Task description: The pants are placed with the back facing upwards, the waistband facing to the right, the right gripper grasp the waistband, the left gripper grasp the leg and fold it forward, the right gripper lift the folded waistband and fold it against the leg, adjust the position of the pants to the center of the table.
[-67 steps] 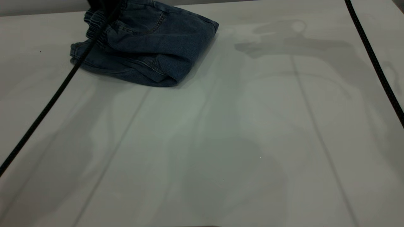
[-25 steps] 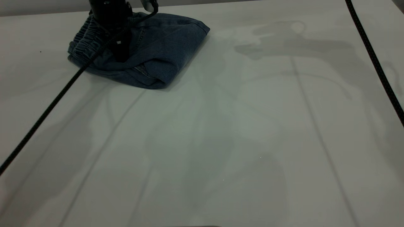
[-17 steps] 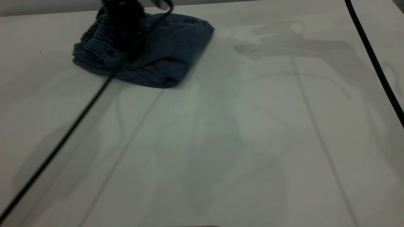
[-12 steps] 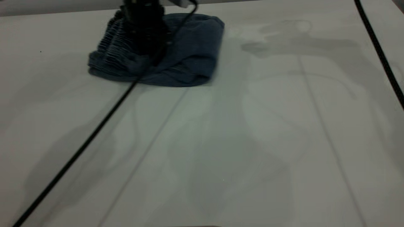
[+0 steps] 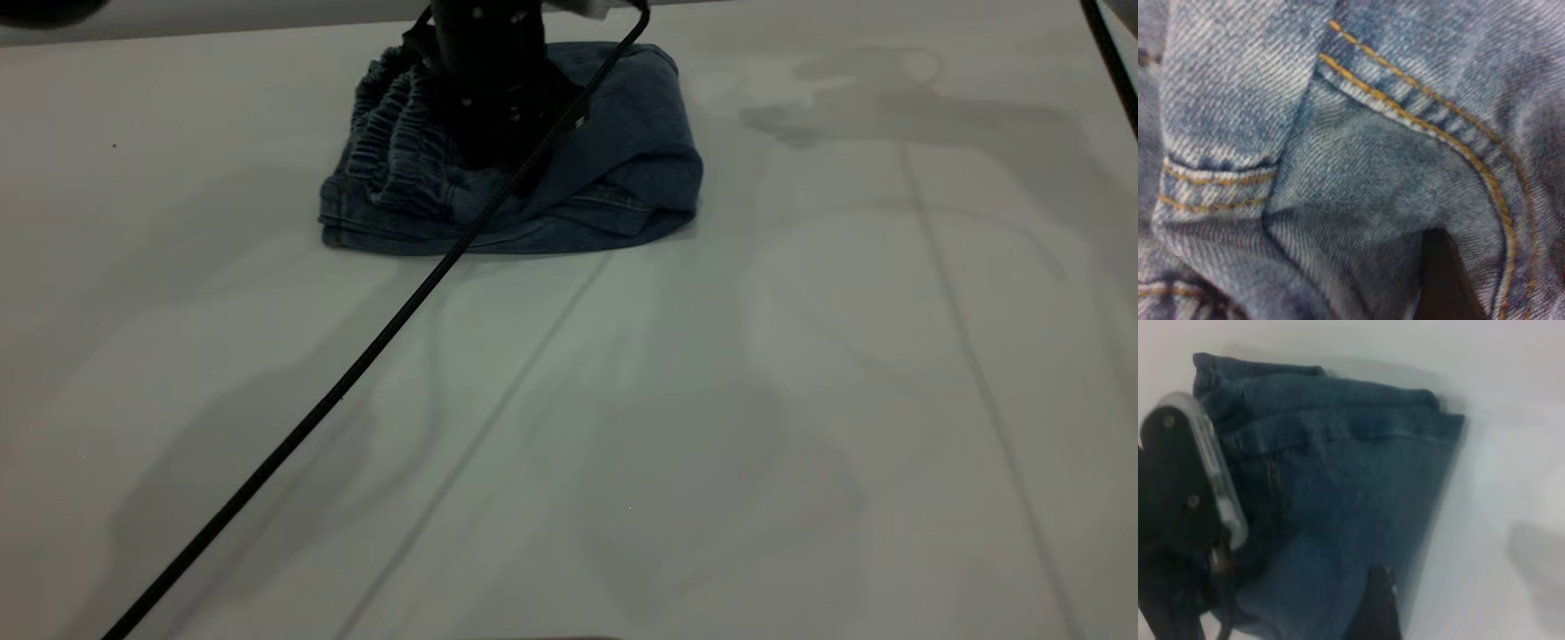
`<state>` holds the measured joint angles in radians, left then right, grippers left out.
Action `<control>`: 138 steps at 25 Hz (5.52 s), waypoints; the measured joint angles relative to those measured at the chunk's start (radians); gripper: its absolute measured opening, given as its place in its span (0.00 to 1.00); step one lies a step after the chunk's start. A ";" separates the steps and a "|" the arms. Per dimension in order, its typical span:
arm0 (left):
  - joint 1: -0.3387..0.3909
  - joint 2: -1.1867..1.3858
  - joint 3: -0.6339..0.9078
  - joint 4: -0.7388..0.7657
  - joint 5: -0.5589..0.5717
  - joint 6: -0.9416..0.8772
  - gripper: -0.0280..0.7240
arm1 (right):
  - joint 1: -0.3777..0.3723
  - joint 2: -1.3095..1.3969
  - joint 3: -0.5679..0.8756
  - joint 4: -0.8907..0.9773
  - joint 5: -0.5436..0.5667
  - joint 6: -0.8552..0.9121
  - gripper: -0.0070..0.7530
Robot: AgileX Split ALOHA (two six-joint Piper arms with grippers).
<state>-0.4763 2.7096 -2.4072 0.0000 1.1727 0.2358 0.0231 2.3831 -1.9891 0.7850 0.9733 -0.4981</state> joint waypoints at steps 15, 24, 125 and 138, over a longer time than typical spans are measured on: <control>-0.002 -0.247 -0.162 0.031 0.000 -0.022 0.54 | -0.001 -0.335 0.000 -0.066 0.100 0.011 0.78; -0.002 -0.502 -0.152 0.109 0.000 -0.113 0.54 | -0.001 -0.694 0.000 -0.096 0.276 0.116 0.78; 0.399 -2.551 1.918 0.015 -0.059 -0.245 0.54 | -0.001 -2.394 1.515 -0.644 0.166 0.394 0.78; 0.505 -2.727 1.918 0.015 -0.049 -0.245 0.54 | -0.045 -2.394 1.515 -0.644 0.166 0.394 0.78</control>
<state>0.0292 -0.0175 -0.4890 0.0145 1.1239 -0.0091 -0.0219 -0.0106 -0.4745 0.1406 1.1395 -0.1040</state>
